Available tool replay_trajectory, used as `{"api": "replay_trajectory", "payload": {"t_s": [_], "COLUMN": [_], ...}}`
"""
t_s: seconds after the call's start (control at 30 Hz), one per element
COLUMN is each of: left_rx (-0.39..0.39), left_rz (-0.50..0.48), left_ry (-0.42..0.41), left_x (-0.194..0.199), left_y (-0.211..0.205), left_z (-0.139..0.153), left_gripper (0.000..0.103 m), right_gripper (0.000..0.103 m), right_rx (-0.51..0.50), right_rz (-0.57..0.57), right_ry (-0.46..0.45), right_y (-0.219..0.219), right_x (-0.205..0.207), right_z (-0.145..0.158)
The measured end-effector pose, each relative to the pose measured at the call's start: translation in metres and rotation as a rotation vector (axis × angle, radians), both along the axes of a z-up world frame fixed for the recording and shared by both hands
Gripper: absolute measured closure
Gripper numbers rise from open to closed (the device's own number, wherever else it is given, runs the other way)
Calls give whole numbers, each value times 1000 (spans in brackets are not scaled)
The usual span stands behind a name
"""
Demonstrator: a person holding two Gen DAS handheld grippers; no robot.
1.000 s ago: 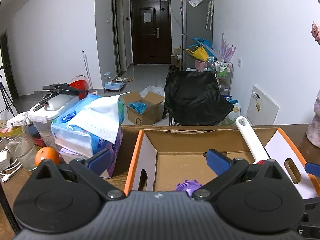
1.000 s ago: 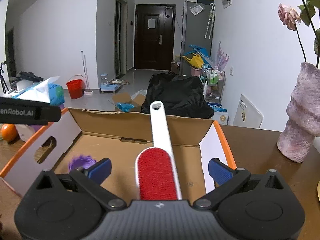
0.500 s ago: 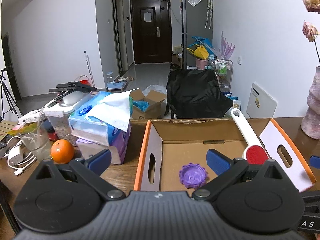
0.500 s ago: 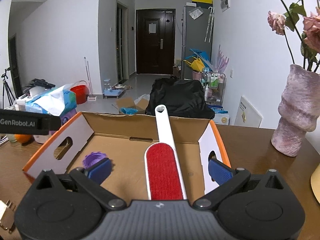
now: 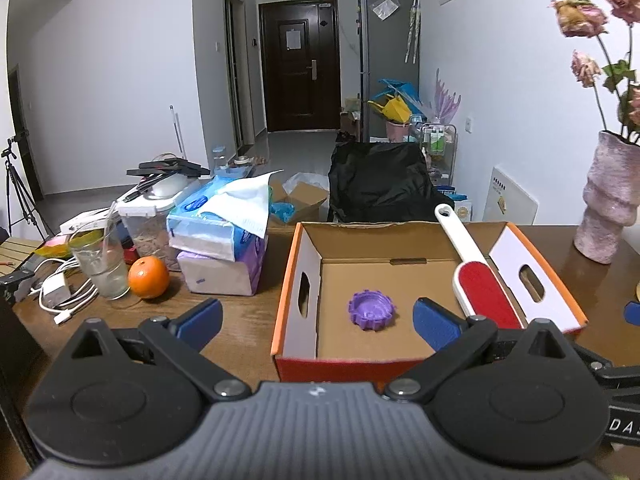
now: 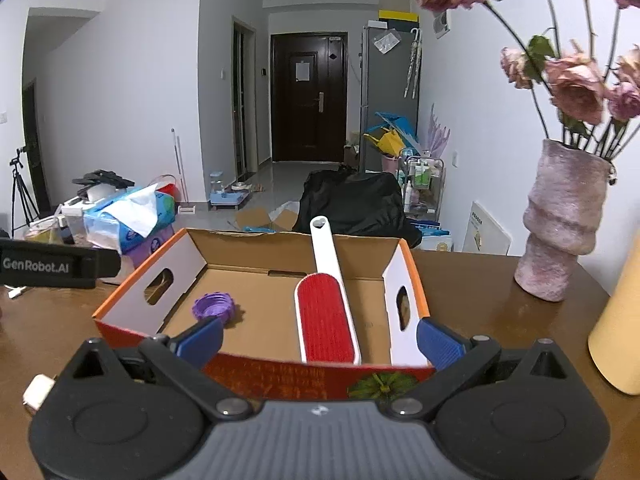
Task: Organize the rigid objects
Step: 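Lower the lint roller into the box and open the right tool, then withdraw both tools from the box back toward the remaining table items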
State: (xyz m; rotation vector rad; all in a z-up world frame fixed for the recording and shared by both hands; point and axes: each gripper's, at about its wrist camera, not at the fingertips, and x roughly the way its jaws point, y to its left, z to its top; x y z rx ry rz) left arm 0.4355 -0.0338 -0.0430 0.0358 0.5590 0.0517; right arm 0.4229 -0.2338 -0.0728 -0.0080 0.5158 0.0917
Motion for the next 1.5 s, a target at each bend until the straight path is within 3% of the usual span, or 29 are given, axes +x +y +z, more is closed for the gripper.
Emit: {"api": "replay_trajectory", "payload": {"t_s": [0.23, 0.9, 1.5], "left_rx": [4, -84, -117], "left_rz": [3, 36, 81], "left_ry": [-10, -100, -97], "left_x": [-40, -149, -218], "left_y": [-3, 16, 50], "left_z": [3, 3, -23], "left_gripper": [0, 0, 0], "right_gripper": [0, 0, 0], "right_rx": [12, -9, 6], "right_rz": [-4, 13, 27], "right_ry": [-22, -89, -62], "right_y": [-9, -7, -2], "right_x": [-40, -154, -220], "right_z": [4, 0, -27]}}
